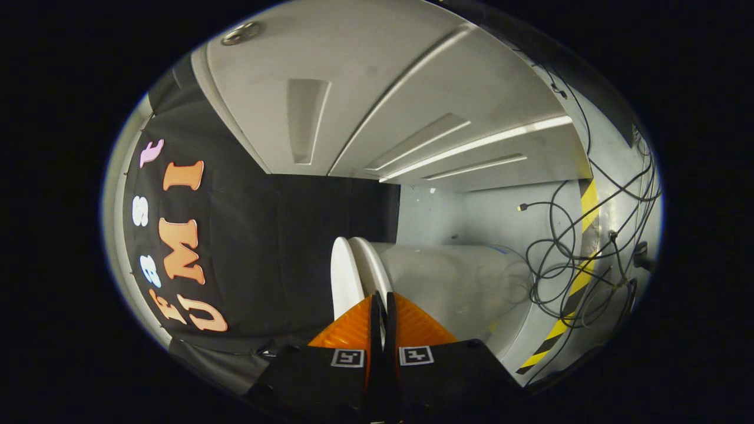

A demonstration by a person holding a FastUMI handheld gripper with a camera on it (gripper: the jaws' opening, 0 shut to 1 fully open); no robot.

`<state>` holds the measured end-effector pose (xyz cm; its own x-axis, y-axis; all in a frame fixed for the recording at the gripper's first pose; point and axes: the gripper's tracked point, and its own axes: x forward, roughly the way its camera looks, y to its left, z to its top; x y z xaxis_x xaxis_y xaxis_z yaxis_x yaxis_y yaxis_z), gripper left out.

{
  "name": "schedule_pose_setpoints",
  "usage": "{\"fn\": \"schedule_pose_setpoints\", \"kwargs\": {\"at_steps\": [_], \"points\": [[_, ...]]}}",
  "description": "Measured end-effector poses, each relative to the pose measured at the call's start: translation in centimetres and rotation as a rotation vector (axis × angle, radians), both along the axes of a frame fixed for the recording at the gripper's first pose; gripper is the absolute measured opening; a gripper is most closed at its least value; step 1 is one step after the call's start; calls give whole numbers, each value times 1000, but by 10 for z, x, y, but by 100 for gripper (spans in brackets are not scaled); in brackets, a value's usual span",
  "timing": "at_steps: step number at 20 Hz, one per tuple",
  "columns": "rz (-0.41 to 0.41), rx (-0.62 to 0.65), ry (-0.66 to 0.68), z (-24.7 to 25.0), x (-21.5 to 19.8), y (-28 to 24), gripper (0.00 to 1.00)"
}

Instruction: Open the toilet lid.

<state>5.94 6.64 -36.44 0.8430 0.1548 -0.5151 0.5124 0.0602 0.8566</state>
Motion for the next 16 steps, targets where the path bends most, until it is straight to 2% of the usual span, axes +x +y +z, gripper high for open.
{"fn": "schedule_pose_setpoints", "kwargs": {"at_steps": [6, 11, 16], "points": [[60, -159, -7, 33, 8, 3, 8], [30, -282, -31, 56, 34, -6, 8], [75, -427, -65, 88, 47, 1, 8]]}}
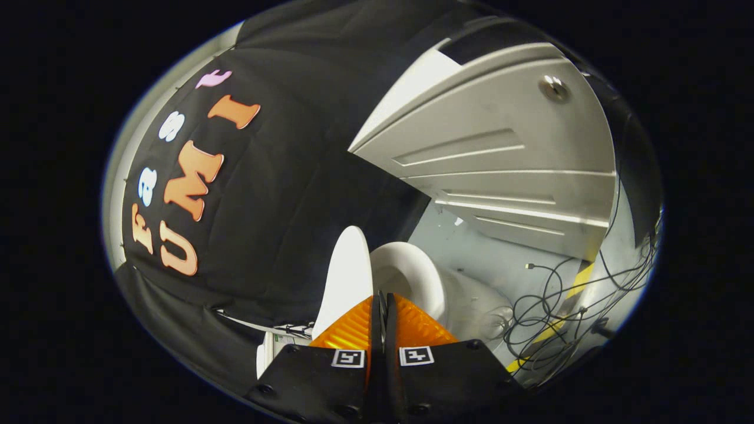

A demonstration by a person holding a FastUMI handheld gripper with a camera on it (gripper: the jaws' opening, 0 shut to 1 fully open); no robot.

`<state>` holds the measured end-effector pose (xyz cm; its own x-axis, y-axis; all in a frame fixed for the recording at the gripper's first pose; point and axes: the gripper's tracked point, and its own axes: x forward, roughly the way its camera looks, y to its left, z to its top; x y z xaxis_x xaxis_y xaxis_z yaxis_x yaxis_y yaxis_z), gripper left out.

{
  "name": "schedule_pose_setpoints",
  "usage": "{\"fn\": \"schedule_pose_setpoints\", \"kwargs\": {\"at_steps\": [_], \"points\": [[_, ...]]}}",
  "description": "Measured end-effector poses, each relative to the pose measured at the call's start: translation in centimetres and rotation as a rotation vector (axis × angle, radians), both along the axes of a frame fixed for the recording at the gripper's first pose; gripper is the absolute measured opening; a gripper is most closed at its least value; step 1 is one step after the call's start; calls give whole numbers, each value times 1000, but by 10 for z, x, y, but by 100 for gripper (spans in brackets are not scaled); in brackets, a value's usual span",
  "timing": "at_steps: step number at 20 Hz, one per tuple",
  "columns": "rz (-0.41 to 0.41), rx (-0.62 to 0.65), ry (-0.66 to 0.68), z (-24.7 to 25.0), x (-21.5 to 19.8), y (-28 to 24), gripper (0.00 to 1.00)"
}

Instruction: Open the toilet lid.

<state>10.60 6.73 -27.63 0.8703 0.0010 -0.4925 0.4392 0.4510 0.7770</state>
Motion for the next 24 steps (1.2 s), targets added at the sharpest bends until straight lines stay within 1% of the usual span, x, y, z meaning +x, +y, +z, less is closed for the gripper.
{"fn": "schedule_pose_setpoints", "kwargs": {"at_steps": [3, 4, 10, 12, 20, 24], "points": [[32, -30, -57, 34, 12, 12, 8], [34, -61, -79, 44, 20, 13, 8], [176, -292, -146, 106, 43, 52, 8], [211, -341, -152, 120, 50, 66, 8], [295, -441, -177, 166, 61, 108, 8], [327, -527, -187, 190, 62, 133, 8]]}}
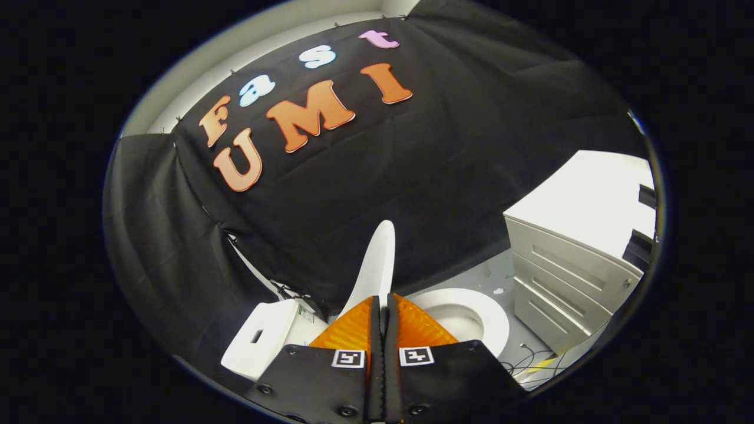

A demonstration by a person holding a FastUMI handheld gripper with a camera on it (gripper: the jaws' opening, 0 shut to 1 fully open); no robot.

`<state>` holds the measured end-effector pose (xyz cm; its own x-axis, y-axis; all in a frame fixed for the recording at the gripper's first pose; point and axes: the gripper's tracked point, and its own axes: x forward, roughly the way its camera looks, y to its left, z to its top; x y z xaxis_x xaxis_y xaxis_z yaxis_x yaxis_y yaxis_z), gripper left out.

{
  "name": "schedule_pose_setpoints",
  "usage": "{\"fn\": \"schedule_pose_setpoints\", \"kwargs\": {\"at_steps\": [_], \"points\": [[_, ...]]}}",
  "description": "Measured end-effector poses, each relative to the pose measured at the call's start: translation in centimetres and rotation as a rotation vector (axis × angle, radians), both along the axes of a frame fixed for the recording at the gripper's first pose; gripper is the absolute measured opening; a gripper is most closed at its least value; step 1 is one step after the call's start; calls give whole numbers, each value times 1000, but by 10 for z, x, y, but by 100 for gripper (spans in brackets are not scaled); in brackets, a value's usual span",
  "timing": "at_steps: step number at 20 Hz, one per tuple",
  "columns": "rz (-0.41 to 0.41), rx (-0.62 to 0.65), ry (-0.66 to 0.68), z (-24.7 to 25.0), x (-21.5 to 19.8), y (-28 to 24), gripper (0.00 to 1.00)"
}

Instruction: Open the toilet lid.

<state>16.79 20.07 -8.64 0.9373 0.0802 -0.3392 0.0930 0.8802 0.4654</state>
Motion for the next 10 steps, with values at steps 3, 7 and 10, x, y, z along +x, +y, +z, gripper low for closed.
{"fn": "schedule_pose_setpoints", "kwargs": {"at_steps": [3, 7, 10], "points": [[41, -57, -20, 19, 1, 27, 8], [82, -118, -35, 40, 4, 55, 8], [93, -146, -16, 49, 4, 74, 8]]}}
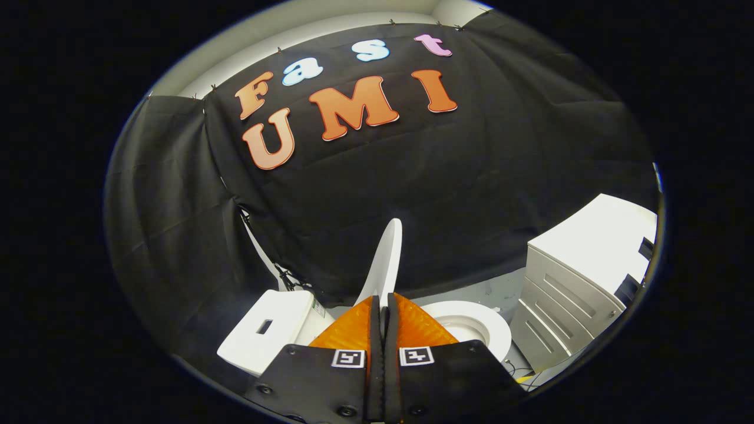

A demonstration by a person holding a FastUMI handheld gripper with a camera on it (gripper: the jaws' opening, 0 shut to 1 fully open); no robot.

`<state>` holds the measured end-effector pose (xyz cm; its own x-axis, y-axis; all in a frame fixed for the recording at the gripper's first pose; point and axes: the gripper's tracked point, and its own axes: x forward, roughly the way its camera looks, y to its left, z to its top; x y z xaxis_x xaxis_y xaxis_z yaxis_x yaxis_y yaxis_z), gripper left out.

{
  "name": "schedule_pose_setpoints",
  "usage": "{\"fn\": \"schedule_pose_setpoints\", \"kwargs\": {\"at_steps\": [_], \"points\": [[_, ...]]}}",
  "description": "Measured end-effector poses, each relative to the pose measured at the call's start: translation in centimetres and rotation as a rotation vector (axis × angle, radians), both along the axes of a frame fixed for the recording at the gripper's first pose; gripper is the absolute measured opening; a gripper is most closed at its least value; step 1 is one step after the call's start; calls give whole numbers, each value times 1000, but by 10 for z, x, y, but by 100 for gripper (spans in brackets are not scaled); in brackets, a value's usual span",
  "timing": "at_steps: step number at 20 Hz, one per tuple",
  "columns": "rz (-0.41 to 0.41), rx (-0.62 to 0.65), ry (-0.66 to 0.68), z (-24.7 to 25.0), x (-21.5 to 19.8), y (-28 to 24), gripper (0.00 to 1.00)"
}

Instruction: Open the toilet lid.

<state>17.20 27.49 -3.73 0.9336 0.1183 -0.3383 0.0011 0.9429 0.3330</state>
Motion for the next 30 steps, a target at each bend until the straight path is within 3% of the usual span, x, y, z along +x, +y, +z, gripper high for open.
{"fn": "schedule_pose_setpoints", "kwargs": {"at_steps": [13, 20, 30], "points": [[145, -261, -118, 52, -9, 121, 8], [162, -251, -152, 61, -16, 168, 8], [270, -318, -203, 65, -24, 248, 8]]}}
